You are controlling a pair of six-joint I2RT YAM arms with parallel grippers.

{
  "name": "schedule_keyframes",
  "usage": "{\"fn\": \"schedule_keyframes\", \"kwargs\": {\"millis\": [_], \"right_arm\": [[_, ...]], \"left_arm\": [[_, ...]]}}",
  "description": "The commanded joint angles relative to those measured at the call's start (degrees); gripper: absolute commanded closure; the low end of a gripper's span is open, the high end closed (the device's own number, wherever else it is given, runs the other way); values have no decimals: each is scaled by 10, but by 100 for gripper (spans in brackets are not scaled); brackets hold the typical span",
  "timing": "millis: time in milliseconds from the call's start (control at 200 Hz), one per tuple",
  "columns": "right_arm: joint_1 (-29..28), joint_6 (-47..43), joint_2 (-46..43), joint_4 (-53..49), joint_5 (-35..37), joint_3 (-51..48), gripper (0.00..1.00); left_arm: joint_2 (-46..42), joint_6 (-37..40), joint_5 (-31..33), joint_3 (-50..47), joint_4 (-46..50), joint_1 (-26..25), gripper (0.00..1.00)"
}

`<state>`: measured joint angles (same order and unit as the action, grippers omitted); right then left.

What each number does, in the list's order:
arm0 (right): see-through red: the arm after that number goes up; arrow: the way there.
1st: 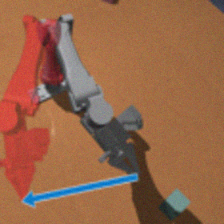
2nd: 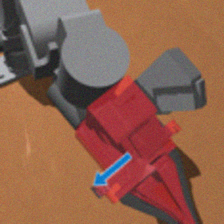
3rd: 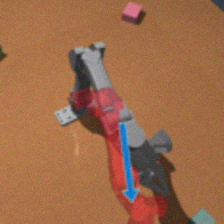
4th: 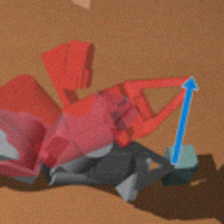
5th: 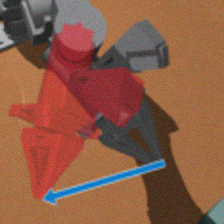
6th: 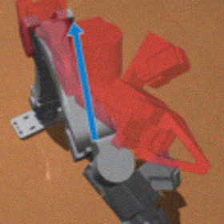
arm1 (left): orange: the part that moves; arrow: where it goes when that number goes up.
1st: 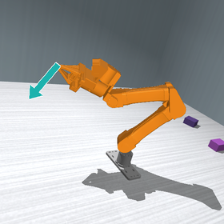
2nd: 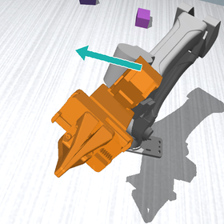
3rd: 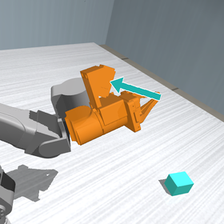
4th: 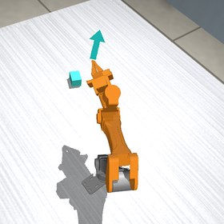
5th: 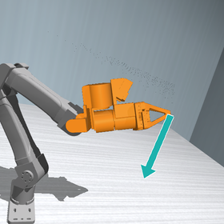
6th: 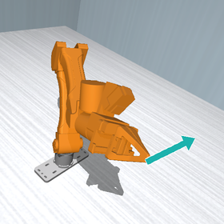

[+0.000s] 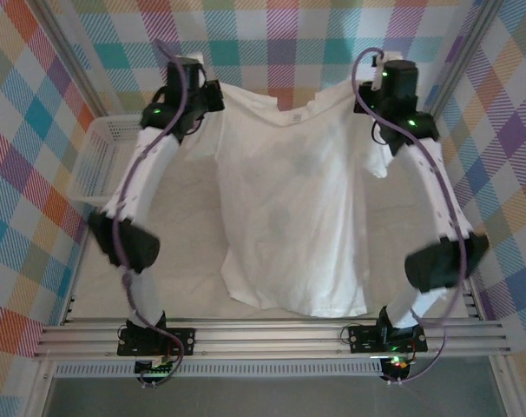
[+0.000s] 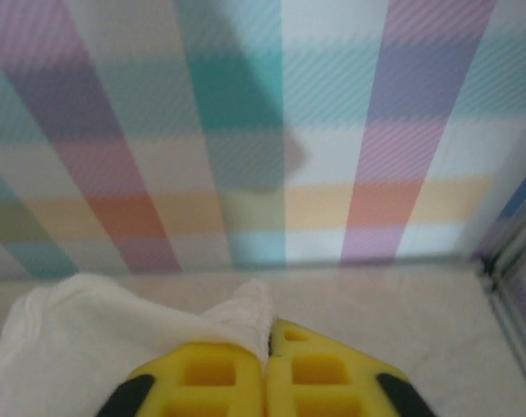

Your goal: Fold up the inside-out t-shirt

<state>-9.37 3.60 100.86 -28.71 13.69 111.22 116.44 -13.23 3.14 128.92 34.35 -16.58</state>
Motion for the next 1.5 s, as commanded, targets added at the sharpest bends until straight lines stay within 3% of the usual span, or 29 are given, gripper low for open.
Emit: {"fn": "schedule_keyframes", "kwargs": {"millis": [0, 90, 205, 300, 400, 525, 635, 685, 770, 870, 1075, 1225, 1395, 1495], "right_arm": [[45, 0, 102, -33, -66, 102, 56], [76, 17, 169, -105, -143, 203, 49], [88, 33, 139, -118, -219, 175, 48], [88, 42, 81, -165, -277, 120, 48], [88, 118, -30, -172, -305, -38, 52], [68, 226, -221, -74, -312, -366, 56], [29, 274, -321, -83, -275, -538, 57], [21, 290, -329, -84, -279, -588, 60], [18, 298, -300, -64, -282, -634, 74], [17, 284, -236, -21, -239, -642, 100], [18, 263, -74, 48, -166, -579, 100], [19, 264, 13, 59, -159, -515, 100], [33, 240, 116, 24, -144, -405, 100], [52, 237, 144, -9, -183, -338, 100]], "left_arm": [[108, -5, -32, 88, 18, 12, 67], [148, 6, -42, 151, 30, 19, 52], [118, 4, -93, 145, 23, 24, 48], [43, -2, -161, 68, 10, 12, 47], [-68, 11, -212, -96, -43, -30, 46], [-179, 25, -196, -305, -92, -110, 46], [-211, -15, -152, -431, -98, -161, 49], [-213, -44, -139, -480, -113, -177, 56], [-193, -88, -138, -543, -150, -194, 79], [-146, -98, -108, -557, -161, -203, 95], [-53, -134, -54, -524, -202, -174, 96], [19, -173, -7, -490, -207, -152, 94], [92, -202, -32, -440, -219, -125, 89], [92, -197, -44, -423, -236, -116, 84]]}}
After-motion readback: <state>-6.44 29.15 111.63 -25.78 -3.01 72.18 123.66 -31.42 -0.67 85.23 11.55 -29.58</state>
